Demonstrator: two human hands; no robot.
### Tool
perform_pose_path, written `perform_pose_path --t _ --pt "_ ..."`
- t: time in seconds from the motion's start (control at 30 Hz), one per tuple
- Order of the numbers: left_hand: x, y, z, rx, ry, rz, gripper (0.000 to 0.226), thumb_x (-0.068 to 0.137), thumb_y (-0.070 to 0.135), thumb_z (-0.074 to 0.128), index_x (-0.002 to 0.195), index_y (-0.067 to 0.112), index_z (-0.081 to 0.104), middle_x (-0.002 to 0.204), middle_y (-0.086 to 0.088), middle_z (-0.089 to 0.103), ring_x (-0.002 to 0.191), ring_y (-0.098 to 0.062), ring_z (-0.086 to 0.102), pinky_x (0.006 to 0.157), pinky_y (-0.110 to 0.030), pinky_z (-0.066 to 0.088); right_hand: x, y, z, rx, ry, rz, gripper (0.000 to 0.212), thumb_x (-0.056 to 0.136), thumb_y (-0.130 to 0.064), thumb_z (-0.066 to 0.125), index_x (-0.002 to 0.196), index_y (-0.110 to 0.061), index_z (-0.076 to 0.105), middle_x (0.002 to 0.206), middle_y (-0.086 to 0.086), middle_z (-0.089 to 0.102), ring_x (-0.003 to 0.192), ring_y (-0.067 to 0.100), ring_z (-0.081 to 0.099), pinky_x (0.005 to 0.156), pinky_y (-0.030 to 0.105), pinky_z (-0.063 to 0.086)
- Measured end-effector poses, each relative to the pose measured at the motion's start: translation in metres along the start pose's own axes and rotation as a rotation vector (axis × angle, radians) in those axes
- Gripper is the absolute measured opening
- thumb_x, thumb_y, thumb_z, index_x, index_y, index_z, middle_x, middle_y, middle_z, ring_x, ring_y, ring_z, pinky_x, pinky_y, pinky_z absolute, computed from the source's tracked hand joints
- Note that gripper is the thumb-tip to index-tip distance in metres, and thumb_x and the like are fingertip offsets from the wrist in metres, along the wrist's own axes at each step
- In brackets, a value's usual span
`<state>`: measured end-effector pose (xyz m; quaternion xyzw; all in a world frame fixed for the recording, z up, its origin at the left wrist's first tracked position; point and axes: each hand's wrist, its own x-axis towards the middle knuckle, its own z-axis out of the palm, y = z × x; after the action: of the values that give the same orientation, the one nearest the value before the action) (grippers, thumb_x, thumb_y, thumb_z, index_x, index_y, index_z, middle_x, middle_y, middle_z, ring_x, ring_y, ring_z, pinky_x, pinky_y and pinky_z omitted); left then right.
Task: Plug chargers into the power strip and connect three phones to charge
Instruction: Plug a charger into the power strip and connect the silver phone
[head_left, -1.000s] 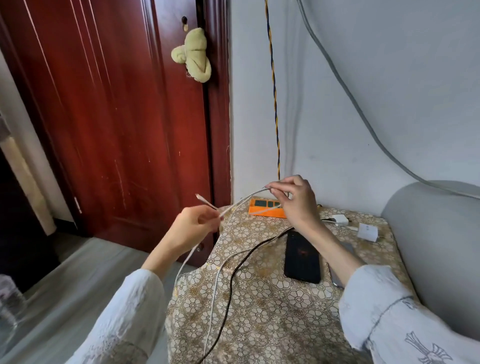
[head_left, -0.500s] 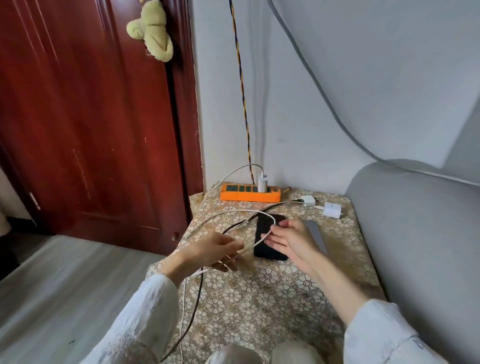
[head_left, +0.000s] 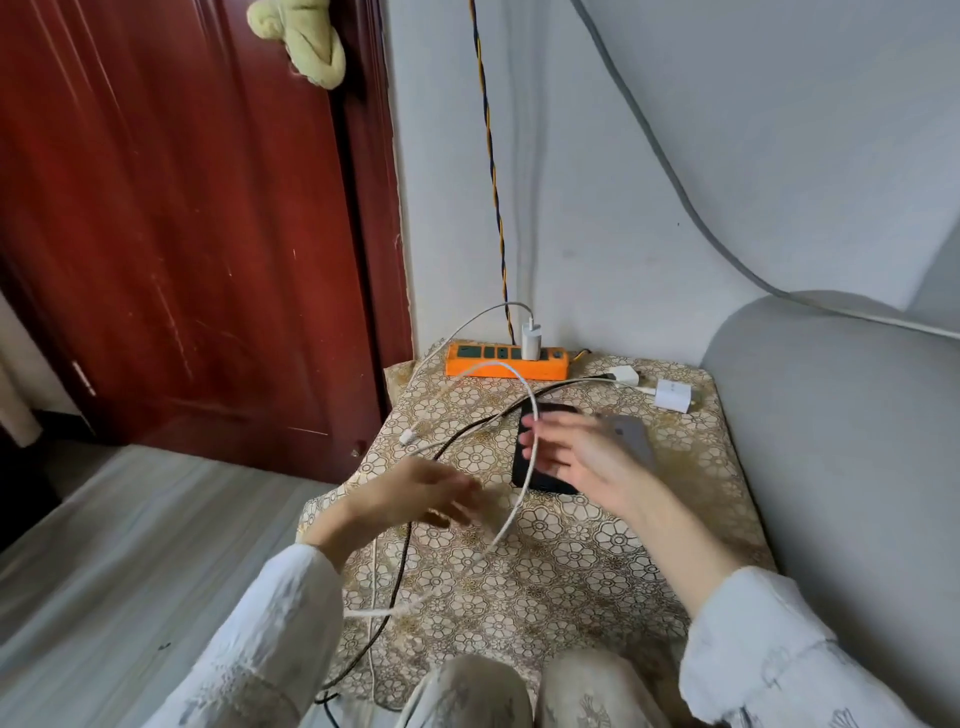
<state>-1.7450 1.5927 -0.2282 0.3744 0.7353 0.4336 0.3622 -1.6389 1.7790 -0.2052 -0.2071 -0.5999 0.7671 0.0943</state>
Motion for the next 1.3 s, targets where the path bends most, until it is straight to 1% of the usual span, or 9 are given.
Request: perform_pose_path --t 0.17,0.37,0.5,0.67,0.77,0.87,0.97,1.17,1.3 --pt "0.019 0.027 0.006 -0.653 0.25 0.059 0.035 0.094 0.034 0.04 0.108 0.004 0.052 0.107 -0.014 0.068 0.095 -0.024 0.067 0.078 -0.033 0.056 -0.015 0.027 0.007 -0.49 -0.13 -0.061 0.013 0.084 -0.005 0.055 0.084 -0.014 0.065 0.082 0.002 0.069 0.064 0.005 0.067 0.057 0.016 0.051" --pt "0.032 0.052 -0.003 -1.08 0.535 0.115 0.031 0.098 0.031 0.03 0.087 0.01 0.05 0.055 0.0 0.051 0.042 -0.011 0.051 0.046 -0.022 0.048 -0.021 0.037 0.008 -0.801 -0.187 -0.096 0.015 0.082 -0.016 0.062 0.095 -0.01 0.068 0.092 0.004 0.071 0.081 0.014 0.068 0.082 0.032 0.054" --pt "0.026 0.043 -0.006 -0.885 0.432 0.091 0.029 0.098 0.023 0.032 0.091 0.009 0.057 0.044 0.008 0.04 0.037 -0.006 0.036 0.037 -0.017 0.035 -0.021 0.031 -0.006 -0.623 -0.185 -0.076 0.018 0.086 -0.012 0.055 0.102 -0.007 0.064 0.087 0.002 0.069 0.071 0.007 0.068 0.066 0.018 0.055" --pt "0.014 0.02 0.017 -0.662 0.215 0.102 0.03 0.096 0.008 0.035 0.122 0.021 0.045 0.066 -0.002 0.06 0.044 -0.007 0.041 0.039 -0.018 0.036 -0.003 0.019 -0.043 -0.749 0.448 -0.288 0.015 0.087 -0.009 0.053 0.097 -0.009 0.064 0.095 0.005 0.068 0.064 0.005 0.06 0.047 0.009 0.045" --pt "0.012 0.011 0.033 -0.572 0.199 0.105 0.029 0.097 0.026 0.036 0.12 0.035 0.051 0.058 0.004 0.046 0.043 -0.005 0.032 0.038 -0.016 0.027 0.011 0.019 -0.075 -1.08 0.652 -0.192 0.03 0.083 -0.032 0.06 0.102 -0.008 0.063 0.106 0.011 0.064 0.087 0.02 0.06 0.072 0.027 0.052" --pt "0.016 0.008 0.043 -0.558 0.213 0.12 0.029 0.098 0.024 0.036 0.115 0.017 0.058 0.056 0.005 0.038 0.044 -0.006 0.033 0.039 -0.016 0.029 0.02 0.023 -0.086 -1.262 0.56 0.066 0.061 0.07 -0.064 0.058 0.098 -0.01 0.061 0.113 0.012 0.053 0.104 0.027 0.051 0.092 0.044 0.045" --pt "0.019 0.008 0.047 -0.496 0.241 0.092 0.025 0.096 0.01 0.04 0.11 0.007 0.06 0.071 0.0 0.059 0.051 -0.006 0.047 0.05 -0.016 0.039 0.027 0.02 -0.08 -1.344 0.48 0.199 0.084 0.061 -0.074 0.056 0.12 -0.014 0.052 0.135 0.014 0.032 0.126 0.036 0.03 0.104 0.048 0.033" --pt "0.017 0.008 0.051 -0.497 0.24 0.12 0.025 0.097 0.021 0.038 0.113 0.025 0.057 0.058 0.005 0.062 0.045 -0.007 0.044 0.043 -0.016 0.035 0.038 0.005 -0.065 -1.327 0.443 0.363 0.085 0.065 -0.055 0.069 0.131 -0.013 0.038 0.146 0.018 0.014 0.133 0.04 0.016 0.105 0.05 0.026" --pt "0.019 0.008 0.052 -0.524 0.297 0.147 0.022 0.094 0.016 0.045 0.109 0.013 0.061 0.068 -0.001 0.065 0.049 -0.008 0.053 0.047 -0.016 0.043 0.038 0.001 -0.064 -1.19 0.441 0.329 0.072 0.061 -0.037 0.078 0.12 -0.008 0.048 0.127 0.018 0.041 0.118 0.033 0.04 0.096 0.041 0.042"
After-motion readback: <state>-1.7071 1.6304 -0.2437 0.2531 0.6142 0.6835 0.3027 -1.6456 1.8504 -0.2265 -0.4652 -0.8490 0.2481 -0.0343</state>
